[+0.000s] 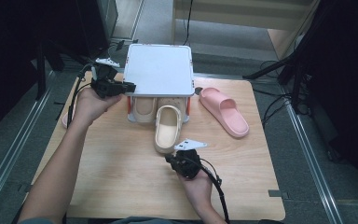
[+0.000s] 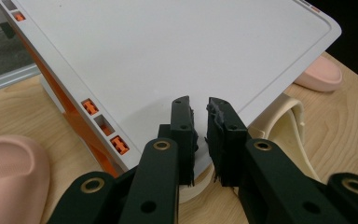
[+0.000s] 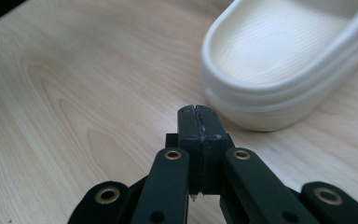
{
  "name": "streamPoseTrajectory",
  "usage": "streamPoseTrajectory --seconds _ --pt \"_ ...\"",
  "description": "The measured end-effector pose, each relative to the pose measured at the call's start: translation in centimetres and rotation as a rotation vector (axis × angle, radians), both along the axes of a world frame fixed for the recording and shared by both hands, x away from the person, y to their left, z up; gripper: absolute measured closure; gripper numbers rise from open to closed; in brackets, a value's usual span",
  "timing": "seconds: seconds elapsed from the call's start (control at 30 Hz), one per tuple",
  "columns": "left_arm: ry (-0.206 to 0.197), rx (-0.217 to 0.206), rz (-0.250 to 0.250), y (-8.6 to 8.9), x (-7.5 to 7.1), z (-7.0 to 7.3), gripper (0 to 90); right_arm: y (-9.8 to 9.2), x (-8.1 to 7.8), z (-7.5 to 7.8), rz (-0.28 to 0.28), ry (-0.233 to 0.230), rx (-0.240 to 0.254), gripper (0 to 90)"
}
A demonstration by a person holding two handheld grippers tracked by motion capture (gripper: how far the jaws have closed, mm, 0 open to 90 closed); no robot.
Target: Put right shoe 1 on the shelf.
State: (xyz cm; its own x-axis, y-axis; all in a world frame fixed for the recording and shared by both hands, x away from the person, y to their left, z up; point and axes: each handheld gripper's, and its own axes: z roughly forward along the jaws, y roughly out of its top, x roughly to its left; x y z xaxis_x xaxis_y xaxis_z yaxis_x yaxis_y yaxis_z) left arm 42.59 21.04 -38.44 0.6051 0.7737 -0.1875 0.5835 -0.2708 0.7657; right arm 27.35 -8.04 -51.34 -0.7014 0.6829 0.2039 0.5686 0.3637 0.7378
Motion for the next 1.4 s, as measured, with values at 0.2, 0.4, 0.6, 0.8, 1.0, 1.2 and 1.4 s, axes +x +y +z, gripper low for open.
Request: streamPoseTrajectory --seconds 0.2,0.4,0.6,0.8,1.0,1.2,1.4 --pt "0.0 -0.003 0.001 0.0 0.0 0.0 80.4 1.4 1.2 -1.1 0.006 -0.009 -0.071 90.0" --pt "0.002 -0.005 0.001 0.0 0.0 0.0 80.9 0.7 2.6 -0.1 -0.028 -0.04 -0.054 90.0" --pt "0.003 -0.004 0.003 -0.1 0.0 0.0 80.8 0.5 4.0 0.7 -0.047 -0.074 -0.073 90.0" --pt "0.004 -0.004 0.001 -0.1 0.0 0.0 81.0 0.6 6.0 0.9 -0.065 -0.07 -0.082 90.0" --pt "0.005 -0.006 -0.001 0.0 0.1 0.0 81.0 1.0 8.5 1.2 -0.082 -0.086 -0.101 90.0" --pt "0.005 -0.011 -0.003 0.0 0.1 -0.1 81.0 1.0 10.5 1.0 -0.125 -0.092 -0.073 89.7" --pt "0.005 -0.013 -0.004 0.0 0.1 -0.1 80.9 0.7 12.3 0.5 -0.145 -0.094 -0.011 88.4"
